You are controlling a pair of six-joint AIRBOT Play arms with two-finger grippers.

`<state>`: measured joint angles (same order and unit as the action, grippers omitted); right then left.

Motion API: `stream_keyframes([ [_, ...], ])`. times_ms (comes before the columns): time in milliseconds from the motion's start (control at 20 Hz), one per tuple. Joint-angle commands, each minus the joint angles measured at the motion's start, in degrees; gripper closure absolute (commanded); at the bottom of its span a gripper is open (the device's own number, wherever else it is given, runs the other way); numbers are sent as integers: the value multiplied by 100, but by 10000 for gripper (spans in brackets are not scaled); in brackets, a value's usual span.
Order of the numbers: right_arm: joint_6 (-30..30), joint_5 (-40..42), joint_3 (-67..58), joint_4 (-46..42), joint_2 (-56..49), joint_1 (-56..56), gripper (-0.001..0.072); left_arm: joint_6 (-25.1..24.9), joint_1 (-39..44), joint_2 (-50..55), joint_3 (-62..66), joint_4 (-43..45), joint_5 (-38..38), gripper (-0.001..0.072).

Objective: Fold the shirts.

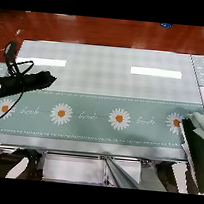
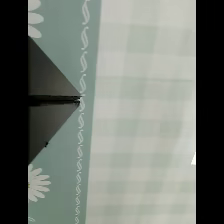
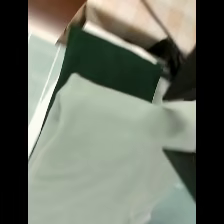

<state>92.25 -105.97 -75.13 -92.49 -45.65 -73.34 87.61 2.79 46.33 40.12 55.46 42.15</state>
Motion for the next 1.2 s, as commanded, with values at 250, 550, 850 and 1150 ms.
stream_keyframes([
  [250, -125, 2024, 175, 4100, -341, 240, 644, -796, -50, 17, 535, -2, -1093, 688],
  [550, -601, 4100, -566, 3687, -1360, 5316, 685, -968, 317, 1309, 3591, 33, -190, 689],
  [850, 616, 3630, -741, 170, -3163, 8382, 685, -129, 896, 3136, 4225, 1709, 2350, 689],
  [1150, 802, 2938, -743, -264, -3768, 8411, 685, -138, 866, 3451, 4046, 1827, 2636, 688],
])
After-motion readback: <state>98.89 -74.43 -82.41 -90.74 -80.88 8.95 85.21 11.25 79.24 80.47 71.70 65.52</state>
